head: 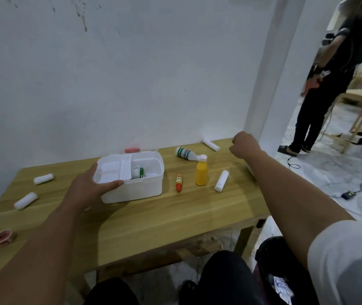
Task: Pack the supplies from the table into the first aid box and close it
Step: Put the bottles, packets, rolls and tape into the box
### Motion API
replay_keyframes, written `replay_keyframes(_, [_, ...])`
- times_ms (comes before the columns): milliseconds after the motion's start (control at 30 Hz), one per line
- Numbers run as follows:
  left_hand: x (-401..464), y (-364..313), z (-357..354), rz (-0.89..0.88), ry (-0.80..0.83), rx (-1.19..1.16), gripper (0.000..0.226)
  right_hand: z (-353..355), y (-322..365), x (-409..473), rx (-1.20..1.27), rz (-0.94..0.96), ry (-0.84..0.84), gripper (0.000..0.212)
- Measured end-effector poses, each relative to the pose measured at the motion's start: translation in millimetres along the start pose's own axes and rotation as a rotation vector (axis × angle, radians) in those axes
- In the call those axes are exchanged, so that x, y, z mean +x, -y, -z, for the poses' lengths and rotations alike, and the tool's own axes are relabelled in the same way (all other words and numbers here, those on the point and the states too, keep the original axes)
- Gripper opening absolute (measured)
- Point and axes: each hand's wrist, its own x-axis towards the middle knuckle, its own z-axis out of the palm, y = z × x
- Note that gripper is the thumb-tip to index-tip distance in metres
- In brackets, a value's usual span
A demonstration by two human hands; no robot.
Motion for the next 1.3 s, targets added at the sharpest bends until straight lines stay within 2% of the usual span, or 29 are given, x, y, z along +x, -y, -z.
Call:
replay_keyframes(167, [3,3,2,0.002,0.038,0.036,0.118,-9,-54,-28,-0.134,-0.163,0.04,0.024])
replay_keyframes(300, [9,11,2,0.061,0.036,0.025,0.142,-32,-88,-20,-0.198,-0.19,0.12,0.038])
replay_keyframes(333, [11,12,1,0.062,0.03,0.03,0.143,-36,-92,-19,-0.204,-0.192,0.117,0.04])
replay_keyframes(467, [11,12,2,0.061,0.023,0.051,0.139,-21,-73,-33,-0.169,-0.193,0.011,0.023])
replay_keyframes(600, [10,12,1,0.046,0.022,0.029,0.127,4,-40,-16,-0.081,-0.146,-0.075,0.025])
replay_keyframes(733, [3,4,0,0.002,-0.007,-0.031,0.102,25,10,4,0.032,0.006,-0.105,0.025])
replay_keyframes(867, [-4,1,1,0.005,-0.004,-0.126,0.093,36,77,4,0.133,0.244,-0.097,0.027])
replay_keyframes(1000, [-6,-1,5,-0.018,-0.015,-0.086,0.089,33,133,-8,0.174,0.416,0.08,0.043])
replay_keyframes(1133, [-5,0,5,-0.014,-0.016,-0.081,0.09,17,171,-29,0.152,0.572,0.267,0.046])
replay_keyframes(1300, [0,2,1,0.0,-0.019,-0.07,0.096,-3,205,-55,-0.135,0.688,0.457,0.039])
